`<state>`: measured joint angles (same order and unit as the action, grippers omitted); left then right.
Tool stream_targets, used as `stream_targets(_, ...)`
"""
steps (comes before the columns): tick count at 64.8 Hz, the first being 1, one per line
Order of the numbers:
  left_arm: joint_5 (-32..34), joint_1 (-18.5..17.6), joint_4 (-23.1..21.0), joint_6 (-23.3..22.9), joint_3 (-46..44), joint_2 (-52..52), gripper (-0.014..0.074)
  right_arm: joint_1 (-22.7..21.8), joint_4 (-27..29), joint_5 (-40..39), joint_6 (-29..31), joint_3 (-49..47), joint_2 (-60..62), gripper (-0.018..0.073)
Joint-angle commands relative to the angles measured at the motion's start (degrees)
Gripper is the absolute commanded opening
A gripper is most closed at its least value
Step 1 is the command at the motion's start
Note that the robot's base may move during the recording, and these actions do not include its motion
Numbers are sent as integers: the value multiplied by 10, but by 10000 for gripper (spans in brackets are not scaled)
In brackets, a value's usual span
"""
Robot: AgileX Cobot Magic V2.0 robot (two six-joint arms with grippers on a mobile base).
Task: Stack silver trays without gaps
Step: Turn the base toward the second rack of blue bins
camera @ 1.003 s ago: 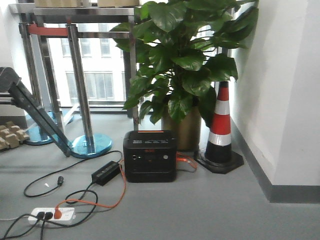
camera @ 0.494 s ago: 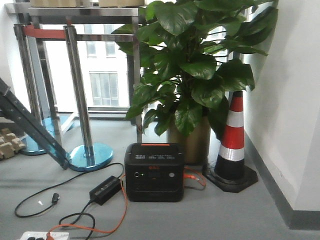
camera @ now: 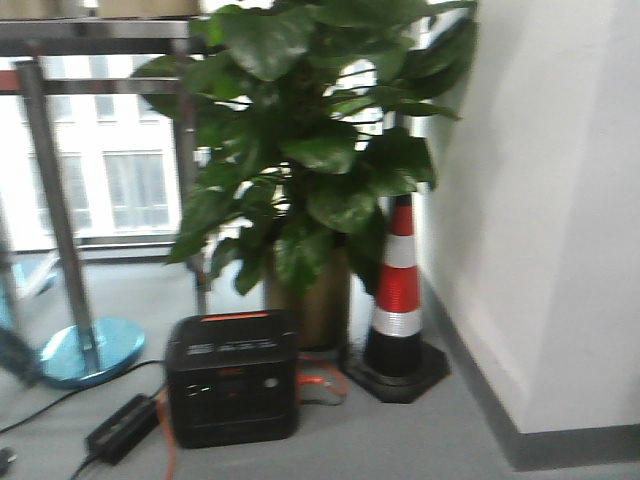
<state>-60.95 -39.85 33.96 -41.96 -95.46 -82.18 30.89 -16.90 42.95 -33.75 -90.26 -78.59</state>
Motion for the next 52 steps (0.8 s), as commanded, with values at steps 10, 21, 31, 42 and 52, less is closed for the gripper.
stream_targets(10, 9, -4, 1, 17, -2, -1, -16, 2, 3, -53, 2, -5, 9, -77)
stream_targets(21, 9, -4, 1, 17, -2, -1, -16, 2, 3, -53, 2, -5, 9, -77)
stream_targets(31, 9, -4, 2, 17, -2, -1, -16, 2, 3, -53, 2, -5, 9, -77)
stream_targets(42, 9, -4, 2, 17, -2, -1, -16, 2, 3, -53, 2, -5, 9, -77)
stream_targets(52, 9, -4, 2, 17, -2, -1, -16, 2, 3, -53, 2, -5, 9, -77)
